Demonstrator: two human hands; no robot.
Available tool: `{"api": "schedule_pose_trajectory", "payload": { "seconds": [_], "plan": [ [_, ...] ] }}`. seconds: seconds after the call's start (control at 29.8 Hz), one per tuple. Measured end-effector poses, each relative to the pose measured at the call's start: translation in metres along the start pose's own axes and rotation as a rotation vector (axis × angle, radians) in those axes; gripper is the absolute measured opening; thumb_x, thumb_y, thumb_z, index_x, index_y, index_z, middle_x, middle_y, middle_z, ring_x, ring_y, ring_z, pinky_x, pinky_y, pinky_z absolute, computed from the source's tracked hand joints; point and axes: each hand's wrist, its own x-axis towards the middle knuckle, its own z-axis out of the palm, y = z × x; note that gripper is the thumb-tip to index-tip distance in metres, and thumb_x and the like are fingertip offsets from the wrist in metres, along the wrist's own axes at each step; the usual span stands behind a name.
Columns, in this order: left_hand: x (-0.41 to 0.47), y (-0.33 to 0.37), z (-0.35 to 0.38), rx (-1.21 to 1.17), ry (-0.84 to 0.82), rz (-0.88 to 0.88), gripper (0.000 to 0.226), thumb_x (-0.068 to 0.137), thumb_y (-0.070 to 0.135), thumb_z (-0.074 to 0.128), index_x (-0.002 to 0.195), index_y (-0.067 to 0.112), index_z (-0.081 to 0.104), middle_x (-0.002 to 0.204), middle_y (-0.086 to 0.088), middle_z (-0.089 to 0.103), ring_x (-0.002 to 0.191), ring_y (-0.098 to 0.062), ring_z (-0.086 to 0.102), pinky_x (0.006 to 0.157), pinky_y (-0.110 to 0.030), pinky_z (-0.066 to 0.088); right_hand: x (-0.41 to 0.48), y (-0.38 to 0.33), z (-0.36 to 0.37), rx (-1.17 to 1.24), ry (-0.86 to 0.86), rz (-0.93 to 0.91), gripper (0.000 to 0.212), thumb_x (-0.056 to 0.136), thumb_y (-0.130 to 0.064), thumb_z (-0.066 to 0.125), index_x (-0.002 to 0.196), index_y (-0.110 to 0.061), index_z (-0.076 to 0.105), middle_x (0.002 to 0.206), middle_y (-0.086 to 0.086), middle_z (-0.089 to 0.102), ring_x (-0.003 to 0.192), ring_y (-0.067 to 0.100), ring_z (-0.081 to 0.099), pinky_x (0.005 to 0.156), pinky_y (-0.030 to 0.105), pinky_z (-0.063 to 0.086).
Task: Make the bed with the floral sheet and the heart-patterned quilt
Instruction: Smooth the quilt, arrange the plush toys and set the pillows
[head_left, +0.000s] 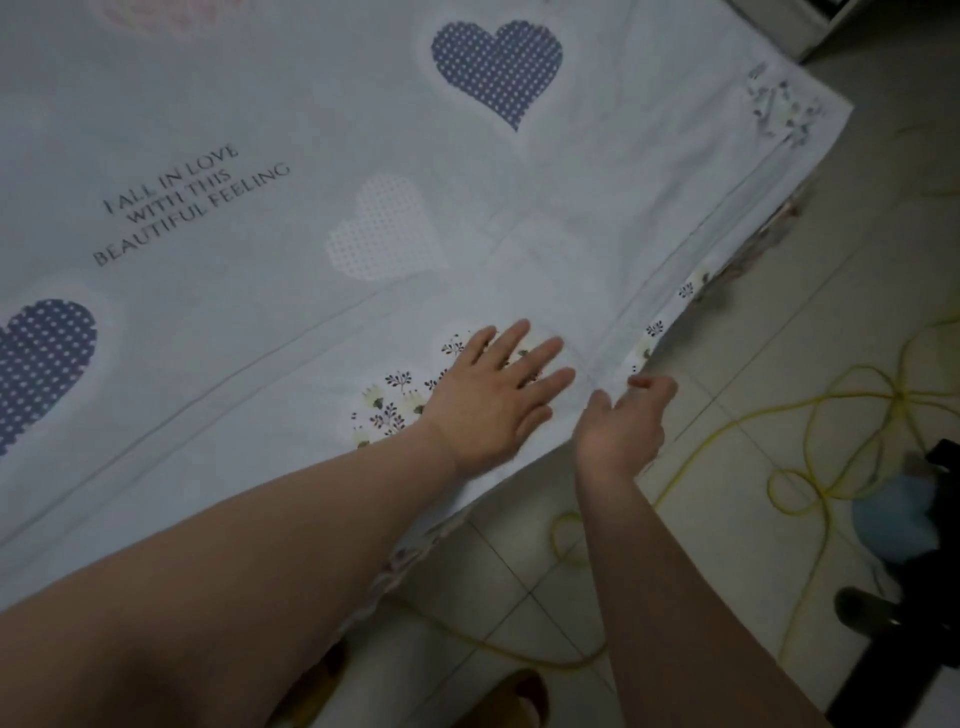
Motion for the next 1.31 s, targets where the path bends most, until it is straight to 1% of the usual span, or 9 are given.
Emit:
{"api": "schedule_pose_trajectory", "payload": {
  "seconds": [0.07,0.1,0.17,0.23,0.3,0.37,0.5,0.74,1.31],
  "plan": [
    [0.012,-0.010,-0.010,-0.019,0.131,-0.061,0.049,0.102,0.045,0.032,0.146,0.029,0.045,0.152,-0.004,0.043,0.135,-0.033,0.042,0.108,-0.045,0.032,0.011,-0.018,0.007,-0.114,0.100,-0.292,0.053,0.081,-0.003,0.070,0.128,-0.015,0.050,0.130,0.015,0.053,0.122,0.034,0.046,0.101,0.035,0.031],
    [0.019,-0.019,-0.016,0.000,0.166,-0.118,0.050,0.102,0.045,0.030,0.149,0.030,0.040,0.154,-0.004,0.040,0.138,-0.031,0.039,0.111,-0.046,0.029,0.018,-0.032,0.010,-0.201,0.131,-0.470,0.058,0.083,-0.005,0.069,0.135,-0.019,0.048,0.139,0.012,0.047,0.131,0.032,0.039,0.107,0.035,0.027],
    [0.037,-0.037,-0.018,0.027,0.184,-0.273,0.053,0.103,0.047,0.022,0.154,0.032,0.027,0.161,-0.003,0.025,0.149,-0.030,0.019,0.118,-0.055,0.013,0.038,-0.056,0.023,-0.368,0.082,-0.747,0.060,0.093,-0.007,0.058,0.146,-0.028,0.039,0.155,0.006,0.033,0.146,0.030,0.021,0.117,0.040,0.018],
    [0.051,-0.046,-0.008,0.031,0.146,-0.389,0.055,0.103,0.051,0.017,0.156,0.035,0.017,0.165,-0.002,0.013,0.152,-0.030,0.004,0.117,-0.062,0.003,0.066,-0.064,0.041,-0.547,-0.046,-0.886,0.052,0.103,-0.022,0.041,0.153,-0.032,0.028,0.163,0.002,0.016,0.151,0.031,0.004,0.121,0.048,0.006],
    [0.056,-0.049,0.006,0.040,0.124,-0.439,0.056,0.103,0.053,0.016,0.156,0.036,0.013,0.165,0.000,0.010,0.152,-0.030,0.001,0.117,-0.064,0.001,0.090,-0.054,0.059,-0.692,-0.132,-0.898,0.052,0.105,-0.043,0.021,0.156,-0.034,0.016,0.165,-0.001,0.004,0.151,0.031,-0.005,0.120,0.055,-0.001],
    [0.061,-0.050,0.016,0.049,0.119,-0.432,0.057,0.102,0.053,0.019,0.156,0.036,0.014,0.165,0.000,0.011,0.152,-0.030,0.002,0.117,-0.064,0.002,0.104,-0.038,0.069,-0.693,-0.126,-0.871,0.055,0.104,-0.050,0.013,0.157,-0.034,0.014,0.165,-0.003,0.003,0.151,0.030,-0.005,0.119,0.057,-0.002],
    [0.059,-0.050,0.021,0.057,0.112,-0.428,0.056,0.102,0.051,0.021,0.156,0.035,0.016,0.164,-0.001,0.013,0.152,-0.030,0.004,0.116,-0.064,0.005,0.101,-0.026,0.077,-0.630,-0.077,-0.886,0.055,0.103,-0.049,0.016,0.156,-0.033,0.021,0.165,-0.003,0.011,0.152,0.030,0.002,0.119,0.057,0.003],
    [0.064,-0.054,0.018,0.083,0.104,-0.419,0.056,0.101,0.050,0.024,0.155,0.034,0.022,0.163,-0.002,0.019,0.151,-0.031,0.008,0.116,-0.064,0.007,0.106,-0.032,0.079,-0.647,-0.126,-0.858,0.056,0.103,-0.050,0.014,0.157,-0.035,0.014,0.165,-0.004,0.004,0.152,0.030,-0.003,0.119,0.058,0.001],
    [0.066,-0.056,0.016,0.048,0.106,-0.392,0.055,0.101,0.049,0.029,0.154,0.033,0.028,0.162,-0.004,0.022,0.150,-0.033,0.014,0.114,-0.065,0.011,0.105,-0.032,0.078,-0.617,-0.087,-0.869,0.054,0.105,-0.046,0.022,0.156,-0.029,0.023,0.165,0.001,0.013,0.151,0.034,0.005,0.117,0.061,0.007]
  ]
}}
